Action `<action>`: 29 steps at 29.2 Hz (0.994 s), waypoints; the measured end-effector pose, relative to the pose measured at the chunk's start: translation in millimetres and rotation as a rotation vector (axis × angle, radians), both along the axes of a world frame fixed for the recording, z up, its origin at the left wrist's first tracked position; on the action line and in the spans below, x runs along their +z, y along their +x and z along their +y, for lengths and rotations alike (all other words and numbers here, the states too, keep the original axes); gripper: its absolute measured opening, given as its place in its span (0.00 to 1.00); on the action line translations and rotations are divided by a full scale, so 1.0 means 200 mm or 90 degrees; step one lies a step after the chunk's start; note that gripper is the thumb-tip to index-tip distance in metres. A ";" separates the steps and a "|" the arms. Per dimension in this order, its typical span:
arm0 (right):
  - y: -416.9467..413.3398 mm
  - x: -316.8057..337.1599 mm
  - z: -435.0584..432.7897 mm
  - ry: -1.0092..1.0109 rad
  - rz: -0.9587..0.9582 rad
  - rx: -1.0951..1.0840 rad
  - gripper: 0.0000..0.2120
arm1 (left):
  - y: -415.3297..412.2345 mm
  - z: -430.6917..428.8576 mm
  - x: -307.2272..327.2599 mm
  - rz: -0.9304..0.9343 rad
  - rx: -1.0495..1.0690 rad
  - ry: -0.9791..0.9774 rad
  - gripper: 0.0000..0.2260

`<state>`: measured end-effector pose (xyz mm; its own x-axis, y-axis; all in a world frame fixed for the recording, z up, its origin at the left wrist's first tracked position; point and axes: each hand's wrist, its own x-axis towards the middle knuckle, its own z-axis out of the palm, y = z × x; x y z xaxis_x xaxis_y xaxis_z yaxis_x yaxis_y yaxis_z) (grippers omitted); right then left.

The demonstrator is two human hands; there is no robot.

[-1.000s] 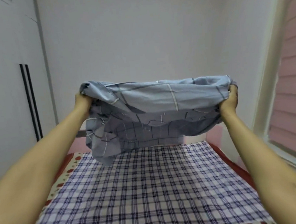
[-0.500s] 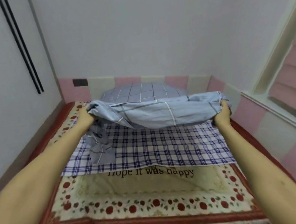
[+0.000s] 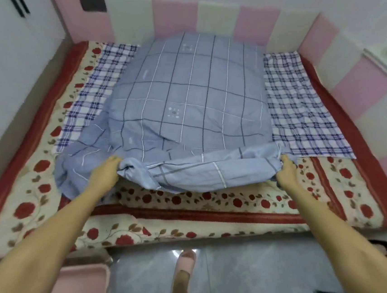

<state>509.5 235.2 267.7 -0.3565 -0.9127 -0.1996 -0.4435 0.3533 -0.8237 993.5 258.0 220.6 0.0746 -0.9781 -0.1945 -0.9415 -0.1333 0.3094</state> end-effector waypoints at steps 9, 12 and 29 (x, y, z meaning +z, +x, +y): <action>-0.06 -0.82 0.12 0.302 0.265 0.235 0.06 | 0.03 0.33 -0.70 -0.208 -0.177 0.244 0.15; -0.09 -0.97 0.26 0.549 0.413 0.414 0.25 | -0.01 0.53 -0.88 -0.298 -0.275 0.309 0.18; -0.30 -0.78 1.03 0.639 0.422 0.152 0.40 | -0.25 0.87 -0.57 -0.217 -0.066 0.162 0.03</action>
